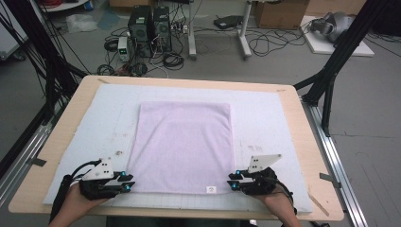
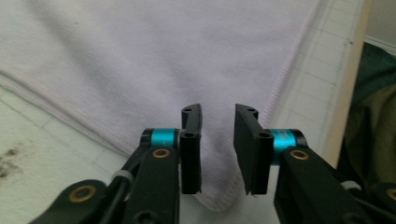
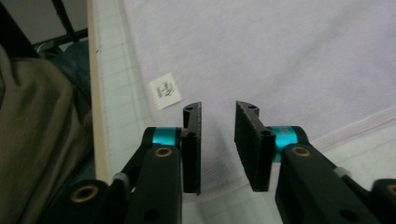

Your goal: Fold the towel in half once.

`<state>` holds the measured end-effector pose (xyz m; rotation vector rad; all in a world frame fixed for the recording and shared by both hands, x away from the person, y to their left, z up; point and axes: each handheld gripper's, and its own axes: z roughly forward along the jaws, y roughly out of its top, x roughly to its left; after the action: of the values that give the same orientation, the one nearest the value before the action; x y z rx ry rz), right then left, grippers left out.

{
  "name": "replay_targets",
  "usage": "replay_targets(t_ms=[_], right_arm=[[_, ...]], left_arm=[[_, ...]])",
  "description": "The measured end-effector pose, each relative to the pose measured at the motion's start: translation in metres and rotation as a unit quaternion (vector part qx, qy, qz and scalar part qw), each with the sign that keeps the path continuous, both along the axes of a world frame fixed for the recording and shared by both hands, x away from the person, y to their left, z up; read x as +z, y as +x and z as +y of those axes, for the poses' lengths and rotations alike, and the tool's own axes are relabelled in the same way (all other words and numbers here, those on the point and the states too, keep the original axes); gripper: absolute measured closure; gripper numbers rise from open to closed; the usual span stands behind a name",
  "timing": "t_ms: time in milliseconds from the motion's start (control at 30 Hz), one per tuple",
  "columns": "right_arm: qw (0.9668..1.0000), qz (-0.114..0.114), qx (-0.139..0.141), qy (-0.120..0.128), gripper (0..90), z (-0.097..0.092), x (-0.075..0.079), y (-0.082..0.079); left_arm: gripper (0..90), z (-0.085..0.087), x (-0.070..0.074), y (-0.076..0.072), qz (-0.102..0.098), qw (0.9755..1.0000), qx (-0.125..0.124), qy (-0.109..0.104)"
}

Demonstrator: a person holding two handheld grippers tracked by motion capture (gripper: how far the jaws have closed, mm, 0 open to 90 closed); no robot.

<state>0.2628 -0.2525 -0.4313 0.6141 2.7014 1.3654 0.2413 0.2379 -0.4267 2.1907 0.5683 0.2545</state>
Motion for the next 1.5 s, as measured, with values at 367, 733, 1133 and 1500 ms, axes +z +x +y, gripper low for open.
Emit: replay_targets(t_ms=[367, 733, 1133, 1500], right_arm=[[0.9975, -0.023, -0.067, 0.006, 47.4, -0.003, -0.003, 0.034], [0.9937, -0.041, -0.103, 0.017, 36.7, -0.005, 0.0, 0.056], [0.9908, -0.061, -0.12, 0.011, 29.4, 0.003, 0.002, 0.064], [0.9927, -0.056, -0.107, 0.002, 28.8, 0.007, 0.001, 0.063]], left_arm=[[57.1, -0.003, -0.003, 0.04, -0.012, 0.998, 0.057, -0.026], [48.6, -0.005, -0.001, 0.065, -0.024, 0.994, 0.096, -0.048], [41.2, -0.009, 0.002, 0.069, -0.031, 0.9927, 0.105, -0.051], [41.1, -0.007, 0.002, 0.068, -0.033, 0.9932, 0.101, -0.047]])
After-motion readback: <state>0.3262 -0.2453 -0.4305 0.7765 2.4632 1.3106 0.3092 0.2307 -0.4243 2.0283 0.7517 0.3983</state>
